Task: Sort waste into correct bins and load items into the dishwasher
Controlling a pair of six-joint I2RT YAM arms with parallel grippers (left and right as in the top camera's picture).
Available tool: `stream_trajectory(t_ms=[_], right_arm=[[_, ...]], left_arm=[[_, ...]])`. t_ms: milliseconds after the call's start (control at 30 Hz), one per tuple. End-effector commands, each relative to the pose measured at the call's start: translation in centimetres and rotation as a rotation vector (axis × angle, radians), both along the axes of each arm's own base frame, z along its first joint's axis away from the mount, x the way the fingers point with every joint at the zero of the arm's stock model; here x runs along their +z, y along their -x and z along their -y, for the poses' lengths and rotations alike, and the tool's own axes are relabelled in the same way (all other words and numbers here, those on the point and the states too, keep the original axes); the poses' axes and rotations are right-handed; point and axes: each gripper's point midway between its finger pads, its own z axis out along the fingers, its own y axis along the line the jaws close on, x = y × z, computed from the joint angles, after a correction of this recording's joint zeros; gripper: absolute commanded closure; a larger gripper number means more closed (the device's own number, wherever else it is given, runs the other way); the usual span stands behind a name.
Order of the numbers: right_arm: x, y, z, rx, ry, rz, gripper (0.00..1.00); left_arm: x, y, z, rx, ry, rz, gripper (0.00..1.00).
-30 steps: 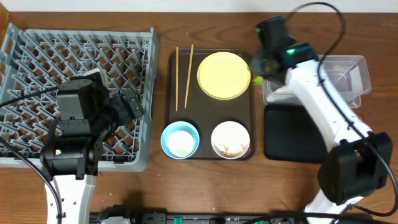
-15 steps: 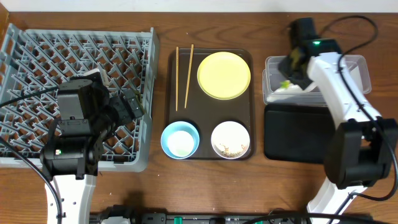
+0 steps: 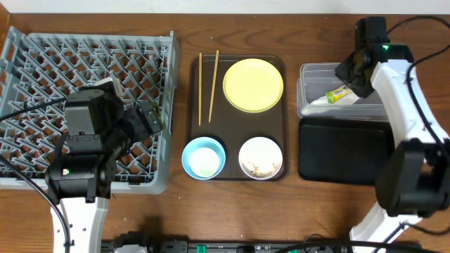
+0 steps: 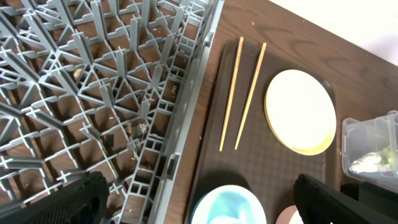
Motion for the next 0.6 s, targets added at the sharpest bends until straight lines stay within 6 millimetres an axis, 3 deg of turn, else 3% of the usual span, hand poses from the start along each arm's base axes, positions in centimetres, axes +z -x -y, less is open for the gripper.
stream_trajectory(t_ms=[0,200,433,567], right_arm=[[5.9,1.3,-0.4,0.110,0.041,0.102,0.51],[8.8,4.1,-2.5,0.200,-0.024,0.117,0.52],[8.1,6.2,-3.6,0.276,-0.059,0.034,0.68],[7.8,6.6,-3.6,0.275,-0.060,0.014,0.69]], left_arm=[[0.9,-0.1,0.3,-0.024,-0.004,0.024,0.02],[0.9,-0.1,0.3,-0.025,-0.004,0.024,0.02],[0.9,-0.1,0.3,-0.025,-0.004,0.024,0.02],[0.9,-0.1,0.3,-0.025,-0.004,0.024,0.02]])
